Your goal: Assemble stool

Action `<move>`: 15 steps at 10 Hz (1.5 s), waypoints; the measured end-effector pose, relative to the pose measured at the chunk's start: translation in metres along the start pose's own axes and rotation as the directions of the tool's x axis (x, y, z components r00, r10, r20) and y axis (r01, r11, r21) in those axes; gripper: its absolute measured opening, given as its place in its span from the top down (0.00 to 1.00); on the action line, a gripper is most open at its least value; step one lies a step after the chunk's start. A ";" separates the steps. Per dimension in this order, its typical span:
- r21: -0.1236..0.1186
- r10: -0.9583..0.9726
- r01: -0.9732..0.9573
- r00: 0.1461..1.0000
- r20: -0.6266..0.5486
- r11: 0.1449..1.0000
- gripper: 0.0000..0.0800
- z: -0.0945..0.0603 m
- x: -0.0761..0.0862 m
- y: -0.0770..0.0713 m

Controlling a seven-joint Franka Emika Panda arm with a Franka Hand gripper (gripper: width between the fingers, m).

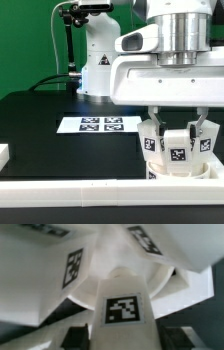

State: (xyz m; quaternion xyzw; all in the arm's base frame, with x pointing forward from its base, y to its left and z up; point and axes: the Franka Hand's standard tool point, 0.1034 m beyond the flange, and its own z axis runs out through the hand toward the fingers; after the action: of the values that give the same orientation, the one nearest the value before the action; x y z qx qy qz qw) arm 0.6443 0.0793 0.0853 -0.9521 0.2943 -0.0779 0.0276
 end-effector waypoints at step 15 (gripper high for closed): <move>0.015 0.911 -0.916 0.400 0.098 0.401 0.57 0.000 -0.006 -0.010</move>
Offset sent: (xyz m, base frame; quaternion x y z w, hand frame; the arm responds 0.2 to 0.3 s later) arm -0.0026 0.0103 -0.0028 0.0115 -0.0101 0.2539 0.9671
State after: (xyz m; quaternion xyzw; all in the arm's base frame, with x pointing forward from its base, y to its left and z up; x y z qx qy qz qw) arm 0.6455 0.0912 0.0852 -0.6372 0.7627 -0.0248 0.1080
